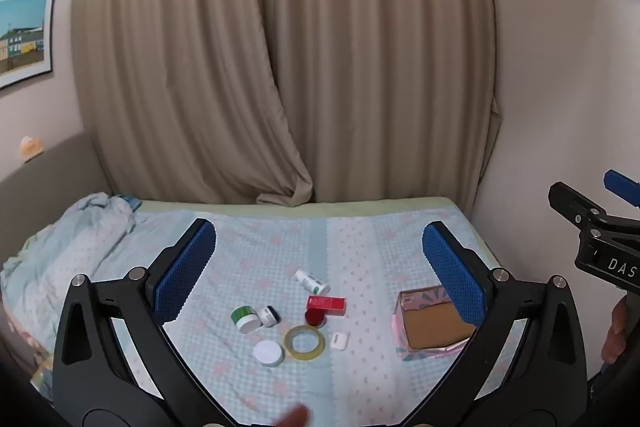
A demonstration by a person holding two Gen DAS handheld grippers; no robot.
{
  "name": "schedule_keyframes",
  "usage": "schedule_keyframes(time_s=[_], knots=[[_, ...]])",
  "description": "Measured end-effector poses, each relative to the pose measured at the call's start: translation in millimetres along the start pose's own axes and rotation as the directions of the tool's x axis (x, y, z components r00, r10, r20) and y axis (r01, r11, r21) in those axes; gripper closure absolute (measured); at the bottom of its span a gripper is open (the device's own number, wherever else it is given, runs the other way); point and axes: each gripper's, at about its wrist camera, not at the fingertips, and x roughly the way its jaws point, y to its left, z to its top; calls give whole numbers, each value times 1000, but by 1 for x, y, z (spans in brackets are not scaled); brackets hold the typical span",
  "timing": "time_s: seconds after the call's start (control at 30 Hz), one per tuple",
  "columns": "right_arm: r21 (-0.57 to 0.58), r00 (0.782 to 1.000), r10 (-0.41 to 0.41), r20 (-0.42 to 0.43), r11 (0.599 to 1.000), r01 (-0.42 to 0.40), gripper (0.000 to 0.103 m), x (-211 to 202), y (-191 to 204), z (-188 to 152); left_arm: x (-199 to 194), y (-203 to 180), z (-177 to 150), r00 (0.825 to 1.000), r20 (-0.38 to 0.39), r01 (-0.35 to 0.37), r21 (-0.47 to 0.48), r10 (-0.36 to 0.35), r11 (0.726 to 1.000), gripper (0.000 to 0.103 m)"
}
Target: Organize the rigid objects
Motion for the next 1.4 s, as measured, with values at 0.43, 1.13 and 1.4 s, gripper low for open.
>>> schedule_keyframes(time_s=[0.43,1.13,1.4], knots=[[5,1000,23,12,1000,-23,0,8,-10,15,-5,-2,-3,999,32,0,0,0,1000,0],[8,999,9,43,1000,-10,0,20,-1,7,-9,6,0,999,42,-10,-13,10,1000,0],[9,999,9,43,1000,-10,0,21,0,4,-7,5,1,999,41,-12,-10,13,1000,0]])
